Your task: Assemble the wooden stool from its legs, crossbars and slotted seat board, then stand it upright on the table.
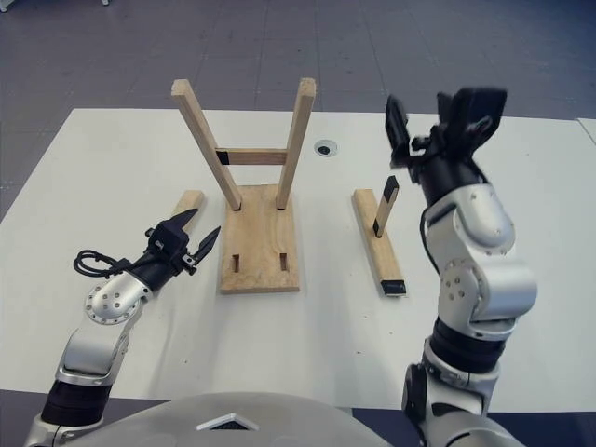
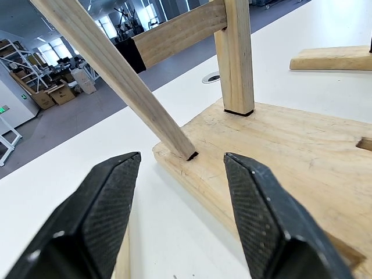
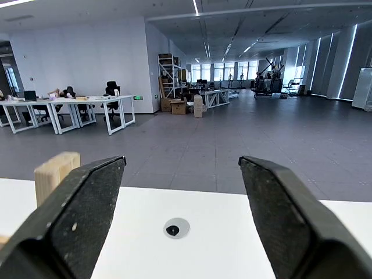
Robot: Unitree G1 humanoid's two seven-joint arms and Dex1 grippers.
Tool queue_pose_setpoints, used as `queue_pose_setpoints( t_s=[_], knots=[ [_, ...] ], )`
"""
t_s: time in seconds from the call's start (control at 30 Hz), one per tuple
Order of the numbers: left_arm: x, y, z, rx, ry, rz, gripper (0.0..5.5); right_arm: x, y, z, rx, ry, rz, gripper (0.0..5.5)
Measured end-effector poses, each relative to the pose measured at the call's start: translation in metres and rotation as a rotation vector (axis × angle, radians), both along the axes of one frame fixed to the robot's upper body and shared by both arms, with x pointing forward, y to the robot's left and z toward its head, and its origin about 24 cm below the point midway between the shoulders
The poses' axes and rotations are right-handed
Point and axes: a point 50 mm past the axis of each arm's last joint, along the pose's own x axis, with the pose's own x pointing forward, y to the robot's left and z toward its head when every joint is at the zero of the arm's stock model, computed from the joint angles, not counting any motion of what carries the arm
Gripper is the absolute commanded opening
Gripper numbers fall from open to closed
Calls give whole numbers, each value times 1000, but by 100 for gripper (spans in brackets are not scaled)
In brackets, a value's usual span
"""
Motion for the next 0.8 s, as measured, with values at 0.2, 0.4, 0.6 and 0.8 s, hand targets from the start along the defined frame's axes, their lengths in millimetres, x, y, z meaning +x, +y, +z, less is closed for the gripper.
queue_pose_setpoints(
  t_s=[0.2,0.4,0.6,0.8],
  knots=[
    [0,-2,0,-7,-2,2,265,24,-1,-24,46,144,-26,272],
    [0,-2,0,-7,-4,3,265,31,7,-34,56,191,-22,225],
    [0,-2,0,0,-6,3,265,36,8,-36,59,196,-33,225],
    [0,-2,0,1,-6,3,265,32,20,64,141,-194,39,225]
  ],
)
